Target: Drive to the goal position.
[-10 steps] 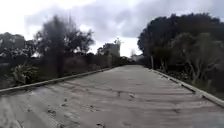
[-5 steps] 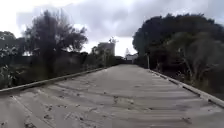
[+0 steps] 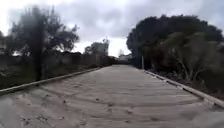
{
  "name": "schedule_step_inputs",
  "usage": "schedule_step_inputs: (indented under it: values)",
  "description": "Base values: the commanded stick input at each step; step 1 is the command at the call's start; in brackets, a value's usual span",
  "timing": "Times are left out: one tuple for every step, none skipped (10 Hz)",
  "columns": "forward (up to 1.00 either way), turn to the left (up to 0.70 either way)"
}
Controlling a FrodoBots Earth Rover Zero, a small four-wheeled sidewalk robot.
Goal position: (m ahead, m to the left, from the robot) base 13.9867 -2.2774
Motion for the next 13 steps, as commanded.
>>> schedule_step_inputs:
  values:
    - [0.7, 0.0]
    - [0.7, 0.0]
    - [0.7, 0.0]
    - [0.7, 0.0]
    - [0.7, 0.0]
    - [0.7, 0.0]
    - [0.7, 0.0]
    - [0.7, 0.0]
    - [0.7, 0.0]
    - [0.7, 0.0]
    - [0.7, 0.0]
    - [0.7, 0.0]
    - [0.7, -0.14]
